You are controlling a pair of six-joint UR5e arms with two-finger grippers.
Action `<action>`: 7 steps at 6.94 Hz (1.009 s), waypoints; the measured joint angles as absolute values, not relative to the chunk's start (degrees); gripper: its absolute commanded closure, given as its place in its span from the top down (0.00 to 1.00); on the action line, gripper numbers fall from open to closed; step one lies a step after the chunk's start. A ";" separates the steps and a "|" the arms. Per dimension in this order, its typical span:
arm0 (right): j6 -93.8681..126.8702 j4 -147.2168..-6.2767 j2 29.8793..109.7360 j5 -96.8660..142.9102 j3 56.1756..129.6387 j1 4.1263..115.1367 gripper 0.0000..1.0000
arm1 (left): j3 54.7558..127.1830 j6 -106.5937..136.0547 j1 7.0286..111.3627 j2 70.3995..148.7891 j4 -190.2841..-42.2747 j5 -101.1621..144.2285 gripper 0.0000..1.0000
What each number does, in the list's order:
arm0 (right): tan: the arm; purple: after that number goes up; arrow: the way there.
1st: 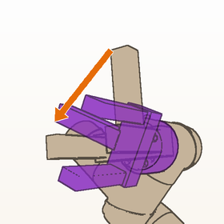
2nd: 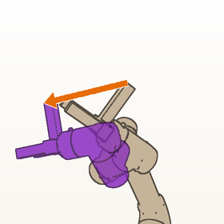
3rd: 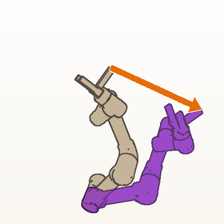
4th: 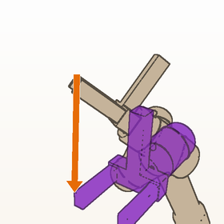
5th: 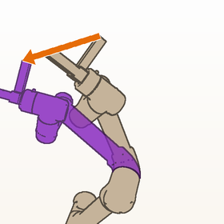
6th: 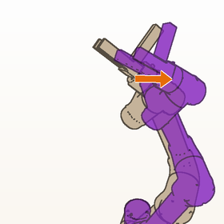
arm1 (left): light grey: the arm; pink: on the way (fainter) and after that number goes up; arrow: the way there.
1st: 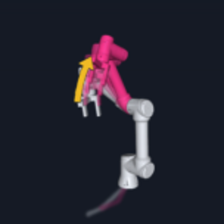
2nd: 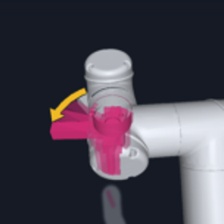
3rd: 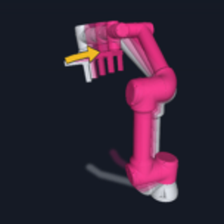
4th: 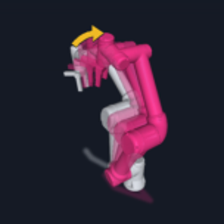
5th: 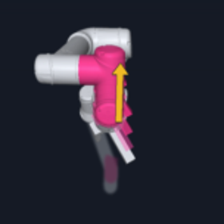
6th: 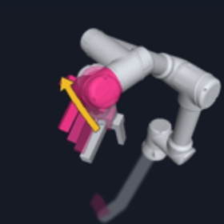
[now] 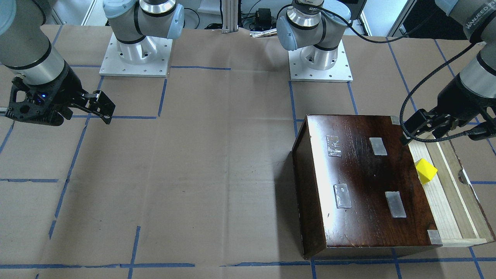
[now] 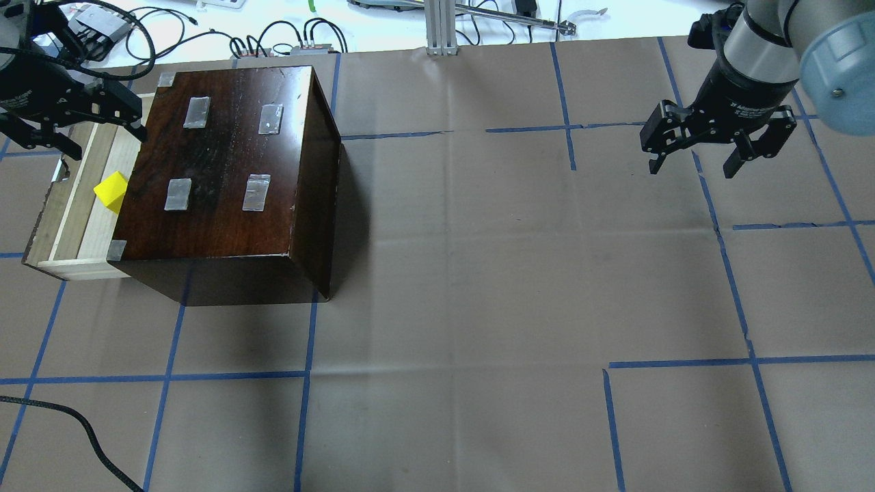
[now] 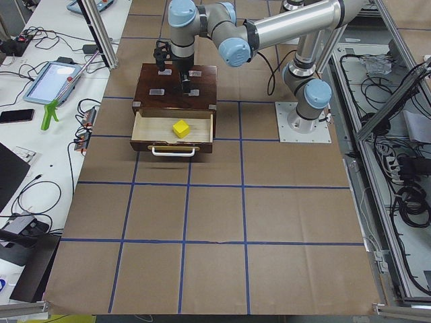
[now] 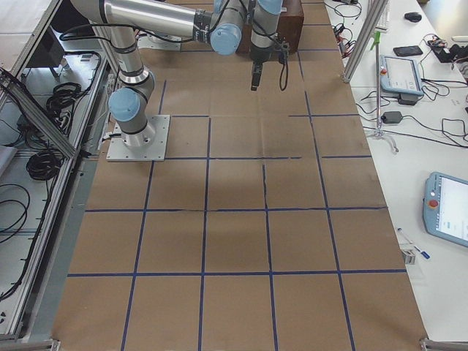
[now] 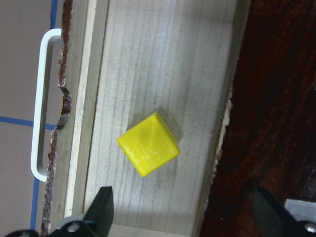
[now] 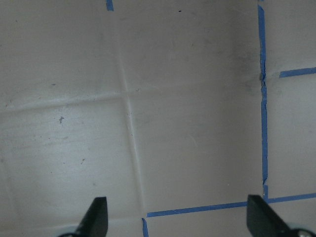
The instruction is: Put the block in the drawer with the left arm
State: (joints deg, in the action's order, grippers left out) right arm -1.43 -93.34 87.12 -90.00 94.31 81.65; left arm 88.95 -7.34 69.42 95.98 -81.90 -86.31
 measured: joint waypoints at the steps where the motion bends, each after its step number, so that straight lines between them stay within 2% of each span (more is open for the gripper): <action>1: -1.47 -93.34 87.16 -90.00 94.31 81.65 1.00 | 89.15 -3.90 72.58 95.14 -82.74 -86.33 0.99; 3: -1.45 -93.34 87.18 -90.00 94.31 81.65 1.00 | 89.65 0.73 77.57 93.39 -84.38 -86.38 0.99; 7: -1.47 -93.34 87.16 -90.00 94.31 81.65 1.00 | 90.48 2.70 79.52 91.74 -85.31 -86.36 0.99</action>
